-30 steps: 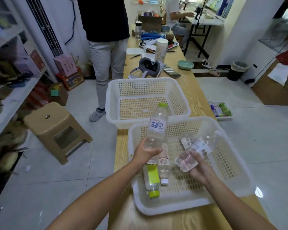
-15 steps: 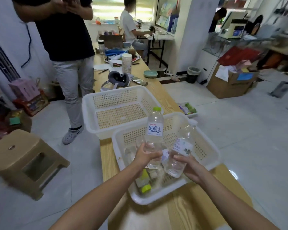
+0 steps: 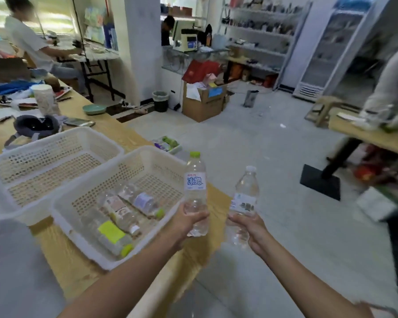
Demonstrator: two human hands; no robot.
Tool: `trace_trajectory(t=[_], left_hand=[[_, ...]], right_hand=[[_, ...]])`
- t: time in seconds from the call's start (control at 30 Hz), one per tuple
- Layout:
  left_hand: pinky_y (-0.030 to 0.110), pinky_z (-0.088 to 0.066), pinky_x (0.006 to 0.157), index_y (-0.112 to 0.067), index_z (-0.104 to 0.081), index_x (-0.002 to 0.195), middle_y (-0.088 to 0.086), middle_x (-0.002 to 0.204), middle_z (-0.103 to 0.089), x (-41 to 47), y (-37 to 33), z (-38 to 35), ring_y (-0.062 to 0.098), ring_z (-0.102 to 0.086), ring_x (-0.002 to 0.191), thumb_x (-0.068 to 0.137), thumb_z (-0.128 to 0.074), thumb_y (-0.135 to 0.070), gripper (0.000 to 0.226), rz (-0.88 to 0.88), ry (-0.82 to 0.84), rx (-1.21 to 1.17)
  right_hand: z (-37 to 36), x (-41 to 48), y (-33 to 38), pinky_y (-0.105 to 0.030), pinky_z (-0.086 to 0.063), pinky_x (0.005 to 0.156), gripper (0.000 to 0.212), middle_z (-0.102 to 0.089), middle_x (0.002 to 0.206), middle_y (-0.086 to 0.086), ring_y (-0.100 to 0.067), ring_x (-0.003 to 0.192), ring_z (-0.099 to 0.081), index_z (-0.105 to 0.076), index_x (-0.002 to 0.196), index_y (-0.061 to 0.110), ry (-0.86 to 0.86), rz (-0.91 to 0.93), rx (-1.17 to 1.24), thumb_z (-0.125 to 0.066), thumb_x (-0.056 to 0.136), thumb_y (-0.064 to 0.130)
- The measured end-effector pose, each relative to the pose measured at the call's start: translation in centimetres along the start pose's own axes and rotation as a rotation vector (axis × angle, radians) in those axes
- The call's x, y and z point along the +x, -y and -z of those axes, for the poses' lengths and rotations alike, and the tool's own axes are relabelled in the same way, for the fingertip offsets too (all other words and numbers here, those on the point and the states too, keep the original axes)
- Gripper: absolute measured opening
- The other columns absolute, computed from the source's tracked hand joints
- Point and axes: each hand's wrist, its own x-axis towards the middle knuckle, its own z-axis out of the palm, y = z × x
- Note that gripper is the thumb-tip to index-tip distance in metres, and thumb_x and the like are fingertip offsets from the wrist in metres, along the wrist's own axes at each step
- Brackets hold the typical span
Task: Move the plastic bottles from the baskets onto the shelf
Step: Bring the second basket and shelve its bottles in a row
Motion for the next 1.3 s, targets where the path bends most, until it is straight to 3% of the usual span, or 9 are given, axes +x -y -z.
trace_trajectory(t=[0.13,0.37,0.53,0.67,0.77,0.9,1.0,1.1,1.3], left_hand=[[0.025,-0.052,0.050,-0.009,-0.055,0.106,-0.002,0.074,-0.071,-3.7,3.3,-7.9,0.011,-0.068,0.061,0.077,-0.070,0.009,0.037,0.069,0.174,0.006],[0.024,-0.050,0.054,-0.015,-0.055,0.104,0.004,0.091,-0.067,-11.5,10.1,-21.1,0.013,-0.065,0.070,0.075,-0.078,-0.005,0.038,0.192,0.572,0.256],[0.027,-0.054,0.062,-0.012,-0.056,0.109,0.009,0.098,-0.070,-16.5,13.1,-28.6,0.020,-0.069,0.082,0.070,-0.083,-0.007,0.047,0.231,0.909,0.415],[0.032,-0.056,0.066,-0.013,-0.057,0.108,0.008,0.096,-0.072,-19.8,14.7,-34.2,0.022,-0.070,0.083,0.070,-0.082,-0.004,0.047,0.250,1.157,0.491],[0.035,-0.058,0.072,-0.017,-0.060,0.108,0.005,0.097,-0.074,-22.9,16.2,-37.8,0.023,-0.071,0.088,0.073,-0.078,0.000,0.043,0.228,1.345,0.533],[0.027,-0.054,0.070,-0.017,-0.059,0.108,-0.003,0.091,-0.074,-27.4,19.3,-40.6,0.011,-0.070,0.082,0.074,-0.080,-0.006,0.041,0.215,1.510,0.593],[0.023,-0.052,0.066,-0.015,-0.056,0.109,0.008,0.101,-0.070,-31.8,21.6,-41.3,0.014,-0.068,0.084,0.073,-0.082,-0.009,0.045,0.245,1.655,0.650],[0.026,-0.054,0.063,-0.015,-0.056,0.105,0.010,0.099,-0.069,-37.4,24.0,-40.8,0.018,-0.067,0.082,0.070,-0.084,-0.011,0.045,0.293,1.807,0.687],[0.039,-0.054,0.064,-0.011,-0.064,0.090,0.008,0.079,-0.069,-49.9,27.9,-35.9,0.028,-0.067,0.074,0.062,-0.085,-0.027,0.038,0.322,2.133,0.734]], right_hand=[[8.3,-6.8,-1.1,-0.024,-0.049,0.050,0.035,-0.072,0.095,-0.018,-0.028,0.078,-0.066,-0.069,0.105,0.005,-0.237,0.006,0.041,-0.077,0.070,0.004],[22.1,-21.7,-4.4,-0.050,-0.055,0.086,0.065,-0.072,0.095,-0.019,-0.037,0.090,-0.069,-0.064,0.110,0.002,-0.677,0.057,0.215,-0.086,0.049,0.007],[26.6,-31.4,-6.3,-0.034,-0.056,0.064,0.058,-0.072,0.083,-0.015,-0.027,0.072,-0.069,-0.063,0.106,0.001,-0.955,0.152,0.393,-0.082,0.052,-0.005],[28.3,-37.2,-7.9,-0.038,-0.057,0.067,0.041,-0.071,0.089,-0.020,-0.029,0.071,-0.068,-0.064,0.100,0.003,-1.192,0.200,0.491,-0.078,0.063,-0.011],[28.9,-41.3,-9.2,-0.024,-0.052,0.049,0.031,-0.072,0.070,-0.006,-0.017,0.056,-0.067,-0.064,0.091,0.006,-1.392,0.202,0.547,-0.074,0.069,-0.013],[28.0,-46.7,-11.5,-0.029,-0.054,0.060,0.031,-0.070,0.082,-0.013,-0.021,0.064,-0.065,-0.065,0.087,0.007,-1.675,0.223,0.653,-0.079,0.065,-0.010],[25.3,-51.5,-13.3,-0.026,-0.056,0.055,0.032,-0.069,0.086,-0.013,-0.019,0.065,-0.067,-0.064,0.093,0.006,-1.817,0.226,0.713,-0.081,0.067,-0.004],[21.2,-55.9,-15.1,-0.040,-0.058,0.069,0.043,-0.071,0.091,-0.015,-0.029,0.075,-0.068,-0.065,0.104,0.004,-1.988,0.231,0.812,-0.082,0.066,-0.002],[11.1,-64.0,-18.7,-0.033,-0.051,0.057,0.026,-0.067,0.077,-0.014,-0.028,0.062,-0.062,-0.064,0.090,0.005,-2.246,0.284,0.913,-0.078,0.070,-0.003]])
